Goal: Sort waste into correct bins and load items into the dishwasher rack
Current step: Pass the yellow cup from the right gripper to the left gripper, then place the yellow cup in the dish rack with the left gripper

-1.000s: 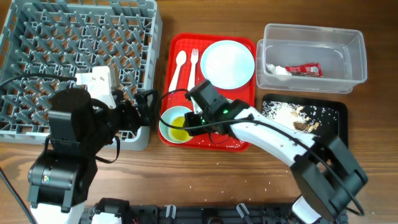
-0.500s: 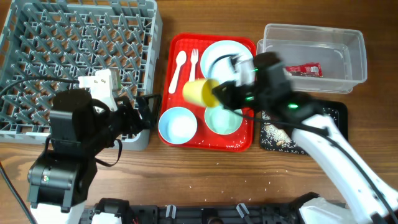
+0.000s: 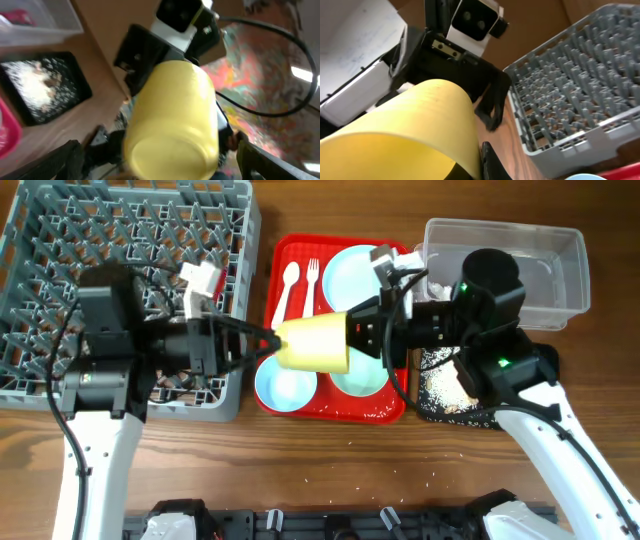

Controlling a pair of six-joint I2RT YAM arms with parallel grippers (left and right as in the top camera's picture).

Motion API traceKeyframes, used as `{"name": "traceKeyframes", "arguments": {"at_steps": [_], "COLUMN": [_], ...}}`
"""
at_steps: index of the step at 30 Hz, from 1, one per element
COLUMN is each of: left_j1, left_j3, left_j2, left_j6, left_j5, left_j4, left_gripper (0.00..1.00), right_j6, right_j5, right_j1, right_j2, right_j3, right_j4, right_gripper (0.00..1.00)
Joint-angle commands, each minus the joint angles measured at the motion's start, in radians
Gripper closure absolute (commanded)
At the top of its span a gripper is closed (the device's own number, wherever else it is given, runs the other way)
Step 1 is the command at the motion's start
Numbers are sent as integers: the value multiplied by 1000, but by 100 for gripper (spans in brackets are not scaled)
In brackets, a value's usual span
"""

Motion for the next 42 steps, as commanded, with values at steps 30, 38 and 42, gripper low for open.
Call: {"name": "traceKeyframes", "arguments": {"at_steps": [30, 38, 42], "left_j1": [164, 163, 151], "left_j3": [5, 5, 2], "left_j2": [-116, -93, -14], "left_j6": [28, 58, 58], "left_j5": [-675, -1481, -1515], "left_j4": [-266, -592, -573], "left_gripper": [40, 45, 46], "right_j6": [-40, -169, -148], "right_j5": [103, 513, 553], "right_j1": [-142, 17, 56], "right_j2": [86, 86, 86], "right_j3": [13, 12, 12], "right_j4": [-337, -715, -708], "right_gripper": [22, 20, 20]}}
